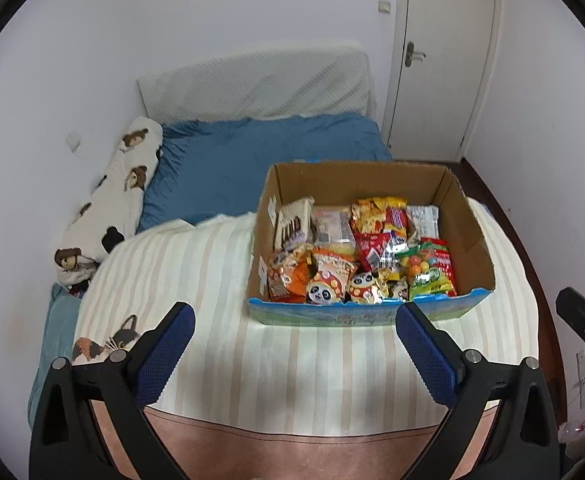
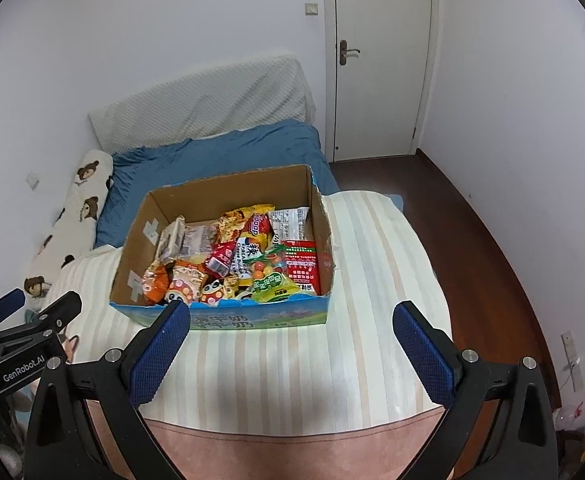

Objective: Organize snacks

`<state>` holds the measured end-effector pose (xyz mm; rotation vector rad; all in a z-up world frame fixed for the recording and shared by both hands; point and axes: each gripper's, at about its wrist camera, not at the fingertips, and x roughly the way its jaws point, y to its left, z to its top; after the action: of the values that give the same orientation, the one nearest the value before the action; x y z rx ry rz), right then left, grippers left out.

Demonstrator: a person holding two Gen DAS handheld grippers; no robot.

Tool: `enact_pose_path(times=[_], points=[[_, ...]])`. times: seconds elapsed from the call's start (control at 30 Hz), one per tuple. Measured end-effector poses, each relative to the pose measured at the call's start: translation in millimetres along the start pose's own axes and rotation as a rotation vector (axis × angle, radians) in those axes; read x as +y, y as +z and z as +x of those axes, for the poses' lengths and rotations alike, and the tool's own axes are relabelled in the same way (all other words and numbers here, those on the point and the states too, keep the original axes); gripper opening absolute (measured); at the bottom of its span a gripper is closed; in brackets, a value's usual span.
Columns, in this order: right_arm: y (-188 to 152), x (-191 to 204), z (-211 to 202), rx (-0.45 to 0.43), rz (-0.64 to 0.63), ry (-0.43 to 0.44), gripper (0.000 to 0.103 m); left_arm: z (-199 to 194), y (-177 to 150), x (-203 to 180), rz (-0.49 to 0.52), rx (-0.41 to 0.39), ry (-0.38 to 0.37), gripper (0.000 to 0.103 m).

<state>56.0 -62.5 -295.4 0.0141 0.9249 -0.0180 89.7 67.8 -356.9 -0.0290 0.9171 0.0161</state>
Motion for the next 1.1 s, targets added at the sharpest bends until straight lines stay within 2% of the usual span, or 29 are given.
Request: enact_pose_path(times=[0.2, 0.37, 0.63, 1.1], points=[[8.3, 0.3, 28.1, 0.055, -0.012, -0.013, 0.103, 29.4, 6.2, -8.9, 0.022, 0.112, -0.033, 0.103], [14.9, 3.0, 42.9, 0.1, -0.02, -0.006, 0.103, 41.0, 14.4, -19.1, 0.046, 0.158, -0.042, 0.103], [21.2, 5.8, 51.6, 0.144, -0.03, 0.002, 0.103, 44.7, 25.2, -27.7, 0.057, 0.179, -0.05, 0.103], [25.5, 3.4, 43.1, 0.147, -0.036, -0.005, 0.103, 45.2, 24.9, -27.2, 0.038, 0.202, -0.054, 0.103]])
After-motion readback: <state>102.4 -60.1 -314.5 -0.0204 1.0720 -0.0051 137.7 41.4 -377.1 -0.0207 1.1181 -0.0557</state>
